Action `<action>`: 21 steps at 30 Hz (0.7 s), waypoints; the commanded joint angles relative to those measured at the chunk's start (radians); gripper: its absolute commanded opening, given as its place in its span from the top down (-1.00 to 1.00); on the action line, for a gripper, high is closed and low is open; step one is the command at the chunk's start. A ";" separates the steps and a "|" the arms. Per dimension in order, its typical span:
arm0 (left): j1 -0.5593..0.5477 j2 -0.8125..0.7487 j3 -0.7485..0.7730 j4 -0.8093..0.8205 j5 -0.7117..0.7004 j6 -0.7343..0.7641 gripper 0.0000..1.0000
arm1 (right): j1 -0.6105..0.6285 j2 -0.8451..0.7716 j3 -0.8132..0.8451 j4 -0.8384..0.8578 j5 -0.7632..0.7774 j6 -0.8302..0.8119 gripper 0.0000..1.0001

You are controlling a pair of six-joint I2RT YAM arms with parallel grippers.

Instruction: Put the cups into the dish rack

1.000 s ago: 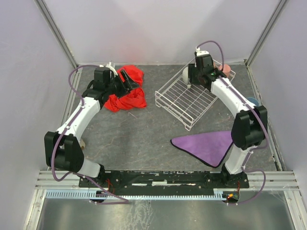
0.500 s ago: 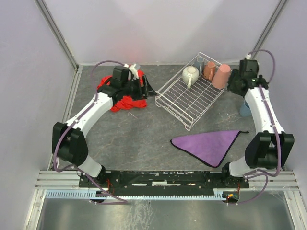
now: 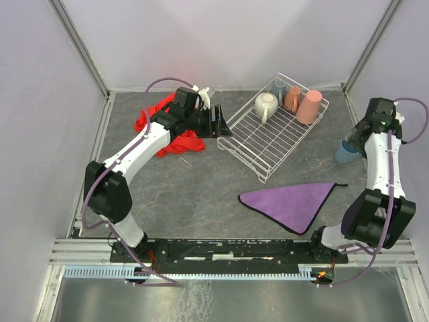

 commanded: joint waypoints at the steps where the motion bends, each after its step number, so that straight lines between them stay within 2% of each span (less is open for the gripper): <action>1: 0.000 0.006 0.047 -0.014 -0.002 0.064 -0.51 | -0.073 0.008 -0.010 0.000 -0.041 0.131 -0.32; 4: 0.002 0.011 0.044 -0.022 -0.007 0.081 -0.51 | -0.118 0.037 -0.013 0.030 -0.115 0.156 -0.26; 11: 0.007 0.047 0.031 -0.005 0.022 0.092 -0.51 | -0.121 0.094 0.058 0.057 -0.200 0.100 0.00; 21: 0.028 0.108 0.053 0.032 0.075 0.078 -0.52 | -0.066 0.162 0.114 0.064 -0.228 0.047 0.07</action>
